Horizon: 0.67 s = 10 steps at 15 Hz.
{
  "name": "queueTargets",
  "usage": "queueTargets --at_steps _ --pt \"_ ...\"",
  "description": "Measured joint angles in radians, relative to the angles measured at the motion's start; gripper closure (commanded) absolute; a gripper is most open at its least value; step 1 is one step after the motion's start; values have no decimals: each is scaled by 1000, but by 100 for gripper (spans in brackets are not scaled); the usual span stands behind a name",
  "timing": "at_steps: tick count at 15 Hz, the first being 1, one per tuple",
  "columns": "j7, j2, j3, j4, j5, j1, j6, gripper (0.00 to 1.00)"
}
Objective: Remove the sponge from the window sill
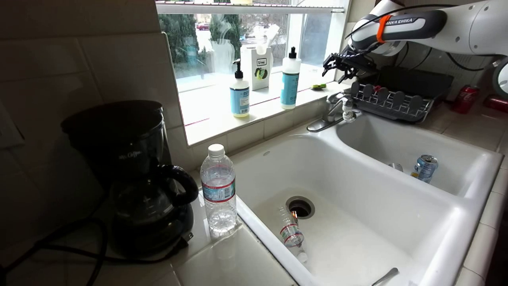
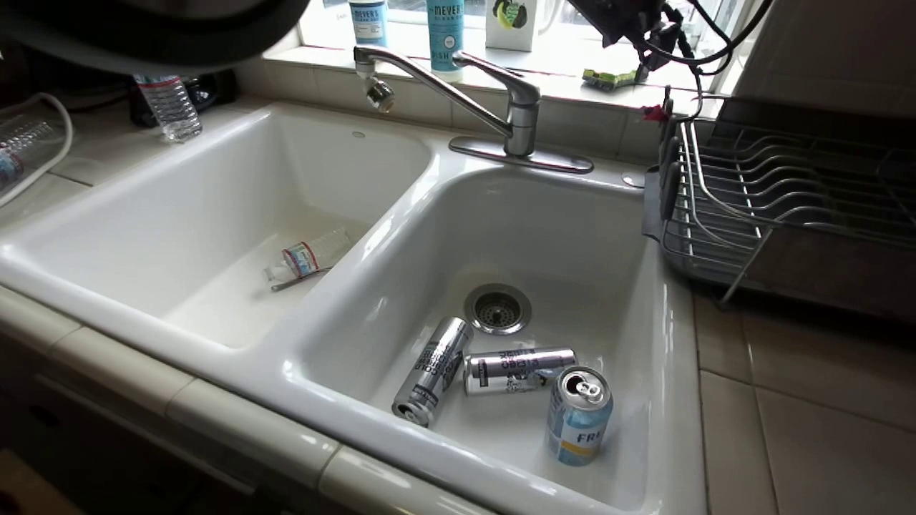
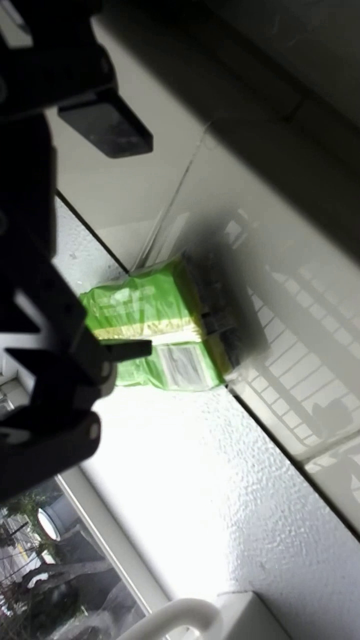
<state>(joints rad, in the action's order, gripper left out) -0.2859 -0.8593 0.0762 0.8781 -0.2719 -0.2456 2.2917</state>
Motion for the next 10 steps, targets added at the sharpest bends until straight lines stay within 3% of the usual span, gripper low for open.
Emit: queueTargets --at_steps 1,2,3,5,10 --pt "-1 -11 -5 -16 -5 0 7 21" --pt "-1 -21 -9 -32 -10 0 10 32" --pt "-1 -30 -12 -46 -13 -1 10 32" --pt "-1 -46 -19 -70 -17 -1 10 44" --pt "-5 -99 -24 -118 -18 -2 10 35"
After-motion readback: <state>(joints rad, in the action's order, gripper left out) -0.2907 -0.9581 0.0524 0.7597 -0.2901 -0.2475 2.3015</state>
